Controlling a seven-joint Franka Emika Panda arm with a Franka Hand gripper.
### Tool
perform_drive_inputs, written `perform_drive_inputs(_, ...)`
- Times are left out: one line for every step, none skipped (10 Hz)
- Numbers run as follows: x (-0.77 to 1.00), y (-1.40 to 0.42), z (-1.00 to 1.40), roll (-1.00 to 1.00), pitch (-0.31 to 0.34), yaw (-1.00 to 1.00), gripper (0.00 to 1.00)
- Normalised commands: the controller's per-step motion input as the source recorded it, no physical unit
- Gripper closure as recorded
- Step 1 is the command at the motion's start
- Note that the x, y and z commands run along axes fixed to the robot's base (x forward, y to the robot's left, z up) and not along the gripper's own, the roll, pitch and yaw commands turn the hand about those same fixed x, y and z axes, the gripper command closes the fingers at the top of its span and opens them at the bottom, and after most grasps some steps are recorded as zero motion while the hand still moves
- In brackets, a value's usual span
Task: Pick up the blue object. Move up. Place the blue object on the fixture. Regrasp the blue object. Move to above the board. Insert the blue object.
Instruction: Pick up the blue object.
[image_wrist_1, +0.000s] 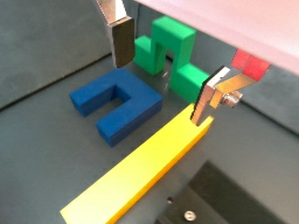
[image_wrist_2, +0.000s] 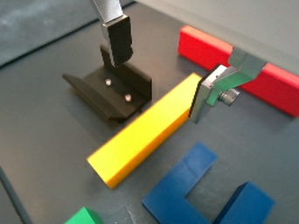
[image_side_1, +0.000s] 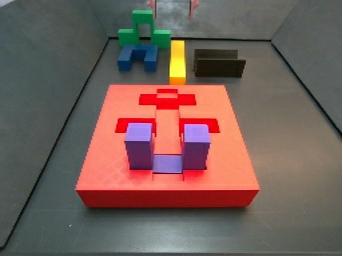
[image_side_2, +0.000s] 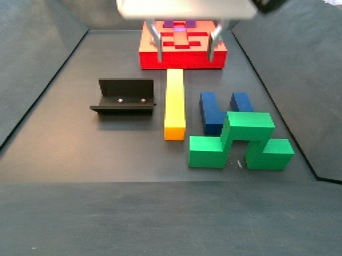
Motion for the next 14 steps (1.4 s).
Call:
perform_drive_inputs(-0.43,-0.14,-0.64,-0.02,-0.276,0.00,0.00)
perform_drive_inputs(-0.45,-0.20,-0.47,-0.07,-0.330,0.00,0.00)
perform_drive_inputs(-0.56,-0.18,-0.27,-0.10,-0.421,0.00,0.00)
perform_drive_inputs(-0.25,-0.06,-0.35,-0.10,-0.379,0.00,0.00)
perform_drive_inputs(-0.06,0.00,-0.30,-0.15,-0.330,-0.03,0.00)
perform_drive_inputs(-0.13,0.00,-0.35,-0.13,-0.334,-0.17,0.00)
perform_drive_inputs(-0.07,0.00,-0.45,-0.11,-0.284,-0.20,0.00)
perform_drive_inputs(-0.29,-0.01,-0.43,-0.10,-0.299,-0.23,0.00)
perform_drive_inputs(-0.49,-0.05,-0.35,-0.08,-0.333,-0.20,0.00)
perform_drive_inputs(-0.47,-0.01,-0.22,-0.07,-0.337,-0.13,0.00)
perform_drive_inputs(-0.47,0.00,-0.06,-0.10,-0.341,-0.07,0.00)
perform_drive_inputs(-0.18,0.00,-0.04,-0.12,-0.289,0.00,0.00)
perform_drive_inputs(0.05,0.02,-0.05,-0.12,-0.140,0.00,0.00)
perform_drive_inputs(0.21,0.07,-0.08,-0.10,-0.046,-0.02,0.00)
